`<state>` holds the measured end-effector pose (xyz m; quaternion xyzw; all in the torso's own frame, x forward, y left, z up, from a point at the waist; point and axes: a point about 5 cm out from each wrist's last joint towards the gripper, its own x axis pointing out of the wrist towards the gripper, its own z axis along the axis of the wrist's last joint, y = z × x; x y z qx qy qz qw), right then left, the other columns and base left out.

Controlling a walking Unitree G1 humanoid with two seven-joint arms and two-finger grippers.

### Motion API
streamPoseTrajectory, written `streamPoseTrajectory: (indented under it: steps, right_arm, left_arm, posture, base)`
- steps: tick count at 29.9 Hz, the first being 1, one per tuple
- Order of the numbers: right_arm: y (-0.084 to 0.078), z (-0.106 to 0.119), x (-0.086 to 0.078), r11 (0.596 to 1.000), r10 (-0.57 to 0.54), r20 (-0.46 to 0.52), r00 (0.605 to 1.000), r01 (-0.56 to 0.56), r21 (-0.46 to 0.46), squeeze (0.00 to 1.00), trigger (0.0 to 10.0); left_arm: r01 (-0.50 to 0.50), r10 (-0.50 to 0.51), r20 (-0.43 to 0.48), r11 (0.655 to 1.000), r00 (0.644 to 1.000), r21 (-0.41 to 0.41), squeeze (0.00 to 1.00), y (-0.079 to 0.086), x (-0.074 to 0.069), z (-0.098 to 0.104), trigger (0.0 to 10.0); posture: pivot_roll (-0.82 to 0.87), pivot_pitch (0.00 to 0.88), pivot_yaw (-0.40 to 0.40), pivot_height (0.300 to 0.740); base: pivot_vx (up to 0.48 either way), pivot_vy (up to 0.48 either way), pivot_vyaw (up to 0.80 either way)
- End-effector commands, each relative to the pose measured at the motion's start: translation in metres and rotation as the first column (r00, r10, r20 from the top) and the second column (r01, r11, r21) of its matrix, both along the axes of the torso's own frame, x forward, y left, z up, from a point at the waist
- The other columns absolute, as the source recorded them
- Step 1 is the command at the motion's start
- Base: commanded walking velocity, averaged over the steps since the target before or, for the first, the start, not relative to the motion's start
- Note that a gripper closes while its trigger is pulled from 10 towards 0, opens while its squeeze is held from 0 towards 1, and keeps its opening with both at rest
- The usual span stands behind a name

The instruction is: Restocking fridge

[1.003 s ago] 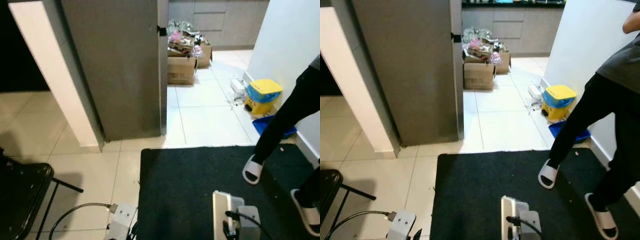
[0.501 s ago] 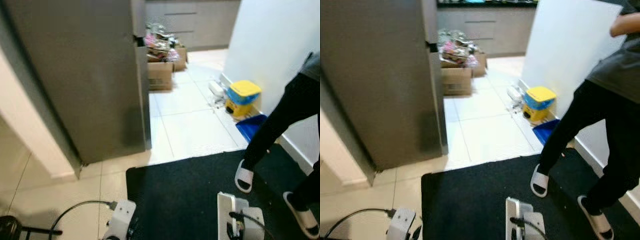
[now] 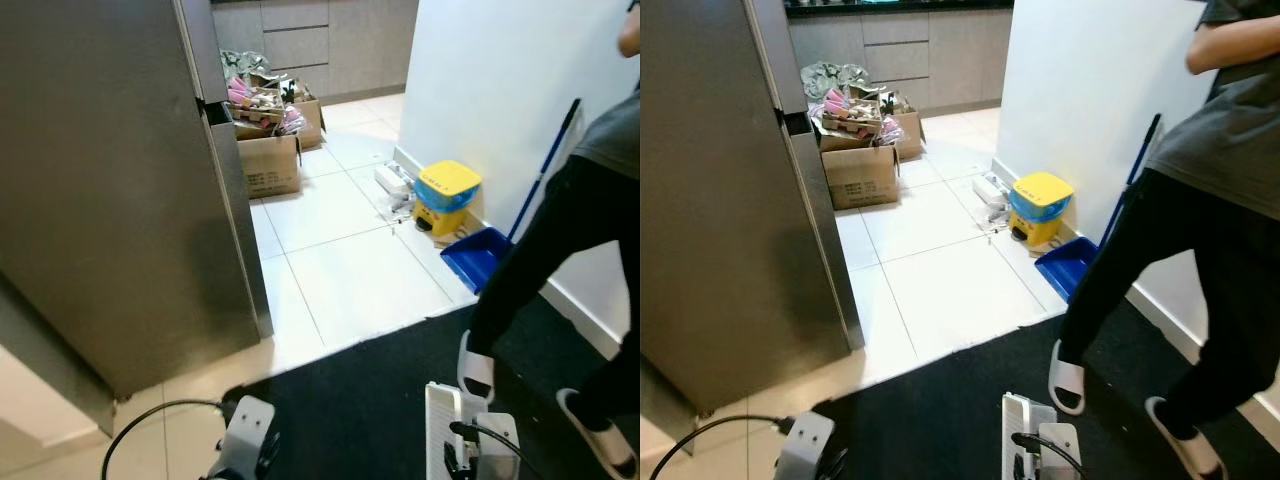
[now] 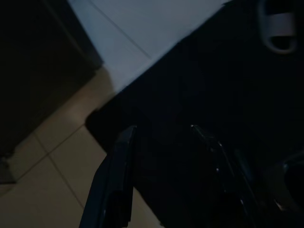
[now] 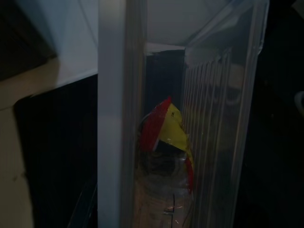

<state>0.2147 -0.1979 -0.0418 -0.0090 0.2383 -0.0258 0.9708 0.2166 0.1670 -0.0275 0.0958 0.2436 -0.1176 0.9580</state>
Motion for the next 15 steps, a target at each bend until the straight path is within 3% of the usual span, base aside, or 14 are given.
streamPoseTrajectory:
  steps: [1,15]
  right_arm:
    - [-0.002,0.0006,-0.0004,1.0,-0.011,0.006,1.0,0.011,-0.006,0.0,10.0]
    - [-0.0031,0.0015,0.0014,1.0,-0.004,0.009,1.0,0.004,-0.01,0.0,10.0]
  left_arm:
    - [0.011,-0.011,-0.022,1.0,1.0,0.008,0.0,0.0003,-0.0052,-0.0038,10.0]
    - [0.009,-0.009,-0.022,1.0,1.0,0.007,0.0,-0.0004,-0.0045,-0.0043,10.0]
  posture:
    - [-0.07,0.103,0.024,0.736]
    - [-0.08,0.098,0.022,0.736]
  base:
    - [0.442,0.0,0.0]
    - [0.414,0.0,0.0]
